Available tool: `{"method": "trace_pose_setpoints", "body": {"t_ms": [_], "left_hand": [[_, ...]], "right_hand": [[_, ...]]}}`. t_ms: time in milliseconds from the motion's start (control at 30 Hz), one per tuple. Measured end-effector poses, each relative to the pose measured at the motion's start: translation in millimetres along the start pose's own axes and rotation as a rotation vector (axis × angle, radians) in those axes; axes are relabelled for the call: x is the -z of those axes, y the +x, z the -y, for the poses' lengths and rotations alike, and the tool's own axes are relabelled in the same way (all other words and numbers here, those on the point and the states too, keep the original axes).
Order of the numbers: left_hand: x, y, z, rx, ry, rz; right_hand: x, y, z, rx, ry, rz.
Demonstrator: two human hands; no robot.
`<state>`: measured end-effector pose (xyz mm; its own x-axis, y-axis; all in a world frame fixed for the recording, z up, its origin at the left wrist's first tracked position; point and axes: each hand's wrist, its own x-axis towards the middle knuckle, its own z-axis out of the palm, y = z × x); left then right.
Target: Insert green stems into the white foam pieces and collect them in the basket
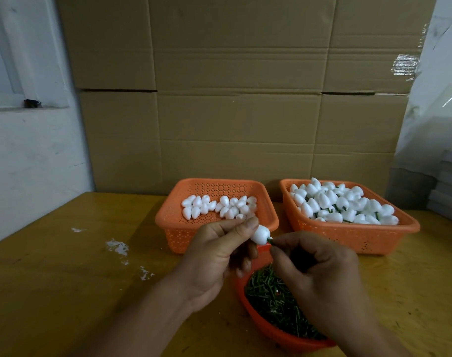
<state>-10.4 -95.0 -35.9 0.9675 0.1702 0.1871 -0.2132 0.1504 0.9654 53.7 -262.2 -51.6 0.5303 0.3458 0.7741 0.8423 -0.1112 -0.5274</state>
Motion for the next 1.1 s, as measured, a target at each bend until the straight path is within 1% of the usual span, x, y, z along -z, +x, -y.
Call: {"method": "trace_pose_setpoints", "body": {"t_ms": [133, 233, 367, 533, 733, 867, 1000, 1100], "left_hand": [[2, 1, 2, -0.006, -0.053, 0.046], [2, 2, 4, -0.034, -0.043, 0.052], [1, 2, 6, -0.097, 0.024, 0.044], [-1, 2, 11, -0.179, 0.105, 0.050], [-2, 4, 14, -0.292, 0.227, 0.033], [-2, 2, 14, -0.355, 0.325, 0.029], [-2, 1, 12, -0.397, 0.386, 0.034], [-3, 0, 12, -0.397, 0.378, 0.040]], "right_hand": [[1, 0, 3, -0.007, -0.005, -0.003], [-1, 1, 4, -0.020, 0.020, 0.000], [-2, -1, 1, -0.043, 0.054, -0.010], [-3, 1, 4, -0.002, 0.113, -0.005], [-3, 1, 7, -0.018, 0.256, 0.054], [-3, 1, 4, -0.055, 0.247, 0.077], [-5, -1, 0, -0.088, 0.275, 0.084], [-4, 0, 1, -0.089, 0.306, 0.095]]}}
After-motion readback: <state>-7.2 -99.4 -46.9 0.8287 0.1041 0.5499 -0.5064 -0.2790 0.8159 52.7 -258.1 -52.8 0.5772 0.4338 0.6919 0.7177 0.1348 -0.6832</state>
